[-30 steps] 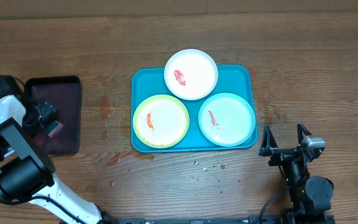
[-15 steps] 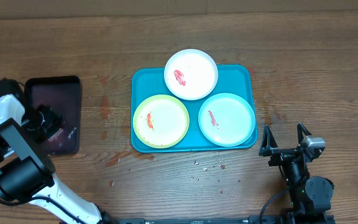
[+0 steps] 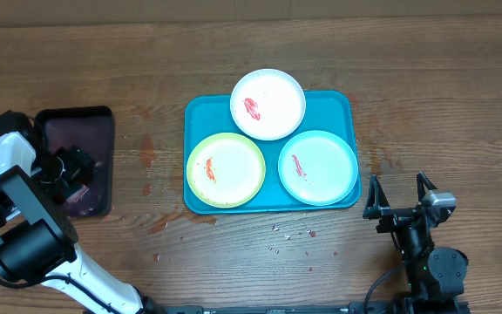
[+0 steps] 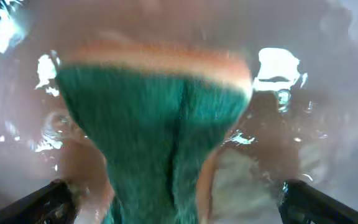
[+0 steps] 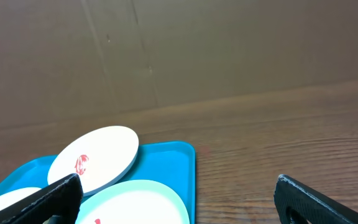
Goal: Clean dirty plates on tray and stack at the side
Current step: 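Dip and rub the held sponge in the soapy water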
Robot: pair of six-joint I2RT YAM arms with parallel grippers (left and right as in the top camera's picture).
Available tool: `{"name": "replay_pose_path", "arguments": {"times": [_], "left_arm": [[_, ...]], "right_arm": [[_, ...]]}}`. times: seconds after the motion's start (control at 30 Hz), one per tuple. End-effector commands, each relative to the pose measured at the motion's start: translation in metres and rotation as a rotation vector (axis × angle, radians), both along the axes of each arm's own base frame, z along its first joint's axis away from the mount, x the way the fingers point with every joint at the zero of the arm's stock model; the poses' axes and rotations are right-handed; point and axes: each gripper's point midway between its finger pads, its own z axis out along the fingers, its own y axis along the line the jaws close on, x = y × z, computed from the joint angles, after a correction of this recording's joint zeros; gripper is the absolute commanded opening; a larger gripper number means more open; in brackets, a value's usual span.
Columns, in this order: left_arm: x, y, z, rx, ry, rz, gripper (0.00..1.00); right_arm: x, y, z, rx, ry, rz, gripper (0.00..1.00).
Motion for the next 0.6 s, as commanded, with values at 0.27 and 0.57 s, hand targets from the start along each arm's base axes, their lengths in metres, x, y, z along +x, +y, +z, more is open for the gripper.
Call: {"name": "replay_pose_path", "arguments": {"times": [0.27,0.57], "left_arm": [[0.016,0.030,-0.009,0.136,-0.054,-0.010,0.51],[0.013,0.027,-0.010,0.122,-0.043,-0.011,1.00]], "right_arm": [[0.000,0.000,-0.002,-0.003,-0.005,-0.004,1.00],[0.000,0.000,-0.002,-0.003,-0.005,-0.004,1.00]]}}
